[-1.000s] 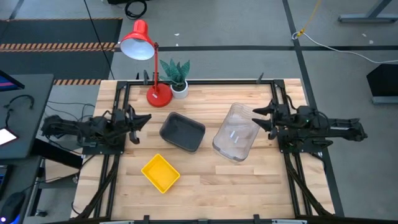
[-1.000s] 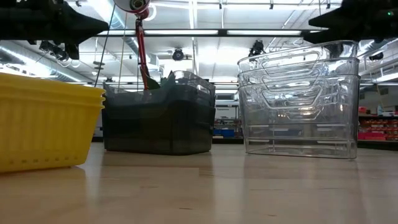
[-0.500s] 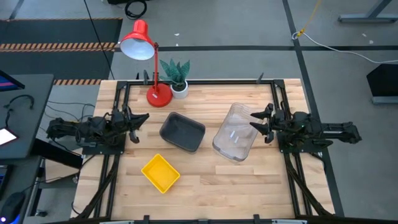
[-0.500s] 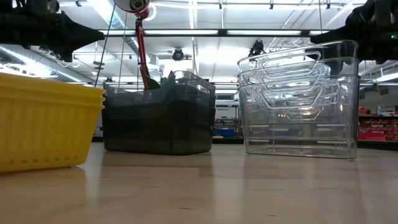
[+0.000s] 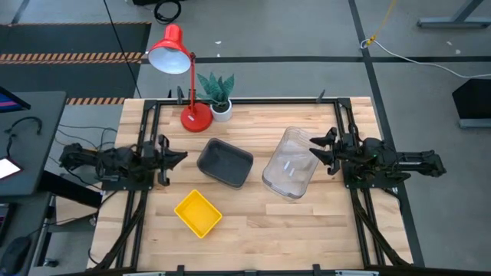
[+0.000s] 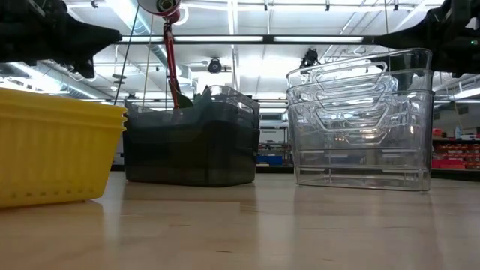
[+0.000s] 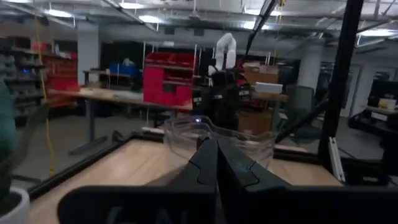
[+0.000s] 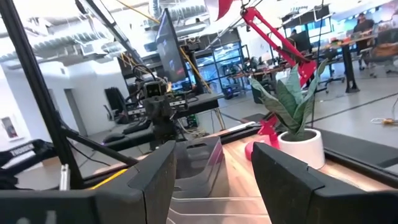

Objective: Stack baskets by color
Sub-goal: Return to Home Position

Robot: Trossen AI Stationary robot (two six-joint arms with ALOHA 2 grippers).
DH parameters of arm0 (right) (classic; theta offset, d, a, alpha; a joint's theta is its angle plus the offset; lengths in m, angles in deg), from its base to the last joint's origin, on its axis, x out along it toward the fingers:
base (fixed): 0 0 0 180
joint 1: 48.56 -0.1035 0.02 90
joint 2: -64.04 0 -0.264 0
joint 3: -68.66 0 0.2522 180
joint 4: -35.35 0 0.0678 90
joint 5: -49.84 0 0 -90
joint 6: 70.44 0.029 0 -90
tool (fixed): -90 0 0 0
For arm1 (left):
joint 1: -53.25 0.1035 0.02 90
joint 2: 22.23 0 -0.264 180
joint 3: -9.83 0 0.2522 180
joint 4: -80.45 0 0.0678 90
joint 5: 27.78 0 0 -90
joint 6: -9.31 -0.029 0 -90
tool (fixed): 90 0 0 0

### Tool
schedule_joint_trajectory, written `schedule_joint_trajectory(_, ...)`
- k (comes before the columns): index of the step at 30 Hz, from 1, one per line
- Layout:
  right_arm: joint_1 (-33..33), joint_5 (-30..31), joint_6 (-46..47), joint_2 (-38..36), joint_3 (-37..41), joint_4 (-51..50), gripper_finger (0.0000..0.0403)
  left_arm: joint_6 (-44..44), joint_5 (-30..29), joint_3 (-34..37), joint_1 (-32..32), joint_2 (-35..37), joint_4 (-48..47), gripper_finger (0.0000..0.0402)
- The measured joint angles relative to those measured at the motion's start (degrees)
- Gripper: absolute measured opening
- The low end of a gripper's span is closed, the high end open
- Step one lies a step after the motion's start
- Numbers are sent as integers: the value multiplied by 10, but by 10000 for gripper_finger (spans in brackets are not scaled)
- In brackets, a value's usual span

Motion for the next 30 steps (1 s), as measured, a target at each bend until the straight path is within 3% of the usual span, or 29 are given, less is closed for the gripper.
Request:
schedule_joint_trajectory(8, 0, -2, 6, 0, 0, 1, 213, 104, 3, 0, 0, -1, -19, 23)
schedule_joint_trajectory(30, 0, -3, 6, 0, 0, 1, 213, 101, 3, 0, 0, -1, -19, 25)
